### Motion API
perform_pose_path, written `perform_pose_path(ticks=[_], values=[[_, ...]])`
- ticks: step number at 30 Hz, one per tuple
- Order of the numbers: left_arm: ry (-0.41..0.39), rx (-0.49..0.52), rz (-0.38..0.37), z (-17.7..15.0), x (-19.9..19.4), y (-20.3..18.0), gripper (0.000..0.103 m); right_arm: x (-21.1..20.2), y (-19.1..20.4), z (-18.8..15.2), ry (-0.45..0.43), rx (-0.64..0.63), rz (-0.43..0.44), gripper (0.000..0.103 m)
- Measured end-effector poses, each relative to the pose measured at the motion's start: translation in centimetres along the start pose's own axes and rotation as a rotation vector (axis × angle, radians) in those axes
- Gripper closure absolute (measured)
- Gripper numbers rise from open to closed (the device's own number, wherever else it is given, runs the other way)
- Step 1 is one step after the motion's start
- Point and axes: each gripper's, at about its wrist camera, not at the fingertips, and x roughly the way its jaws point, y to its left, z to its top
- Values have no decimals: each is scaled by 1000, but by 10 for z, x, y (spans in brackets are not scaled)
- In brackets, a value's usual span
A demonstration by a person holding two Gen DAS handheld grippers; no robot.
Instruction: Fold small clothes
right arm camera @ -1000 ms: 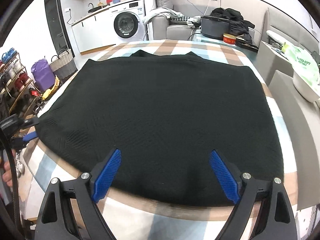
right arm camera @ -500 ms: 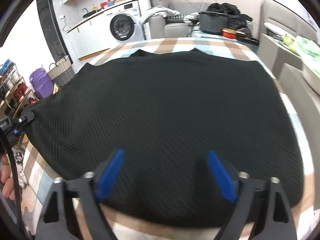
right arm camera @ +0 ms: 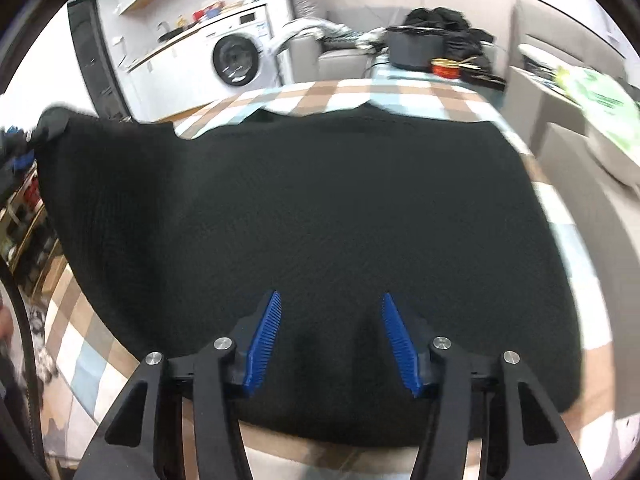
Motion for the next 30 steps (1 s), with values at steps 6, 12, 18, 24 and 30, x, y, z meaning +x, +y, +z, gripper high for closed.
perform_pose_path(ticks=[6,12,18,24,30], values=[[151,237,-295,-14,59,-126,91,-43,-63,-8,-56,125,-130,48],[449,312,-389,-85,104,-166,83,-58,-121,-26,-29,236,-257,47],[400,215,-296,-84,81,-118,47,-58,-132,-22,-31,260,-191,47],[416,120,-156,-89,84,-55,40,-40,-121,-4,8,272,63,47],[438,144,-161,-107,80,-46,40,-30,-114,-6,75,337,209,46]])
